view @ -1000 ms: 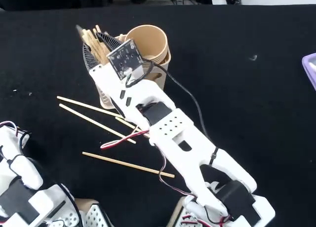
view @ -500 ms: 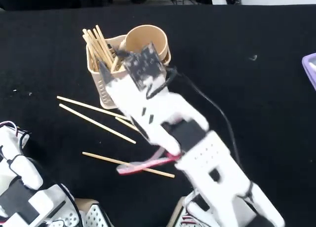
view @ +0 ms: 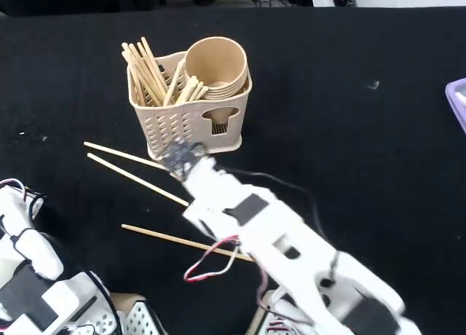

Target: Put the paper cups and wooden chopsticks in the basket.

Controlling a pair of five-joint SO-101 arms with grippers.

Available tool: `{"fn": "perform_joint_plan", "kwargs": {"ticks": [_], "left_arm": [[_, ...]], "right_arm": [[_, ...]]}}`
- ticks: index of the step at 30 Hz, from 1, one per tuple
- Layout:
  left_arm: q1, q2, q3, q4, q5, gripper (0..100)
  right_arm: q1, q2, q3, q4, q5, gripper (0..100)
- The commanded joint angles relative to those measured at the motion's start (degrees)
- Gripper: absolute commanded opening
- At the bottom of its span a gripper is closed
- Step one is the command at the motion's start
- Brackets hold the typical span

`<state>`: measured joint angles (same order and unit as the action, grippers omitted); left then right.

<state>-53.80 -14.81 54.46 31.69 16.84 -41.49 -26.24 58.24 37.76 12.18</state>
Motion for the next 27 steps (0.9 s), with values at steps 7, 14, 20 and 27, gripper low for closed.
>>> {"fn": "perform_joint_plan", "kwargs": {"ticks": [7,14,20,27], "left_arm": [[-0.22,-0.79,-3.38,-0.09,0.26,19],[-0.22,-0.88,-3.38,-0.09,0.26,19],[-0.22,-0.88,-3.38,-0.09,0.26,19],[-0.22,-0.88,-3.38,-0.09,0.26,19]], "right_arm": [[-2.64,24.31,-16.40,-3.34,2.11,26.6],[-2.46,27.82,-18.68,-2.73,11.60,28.6],[-2.73,27.82,-18.42,-2.29,15.47,24.3],[-2.90,27.82,-18.42,-1.32,15.03,2.2]]}}
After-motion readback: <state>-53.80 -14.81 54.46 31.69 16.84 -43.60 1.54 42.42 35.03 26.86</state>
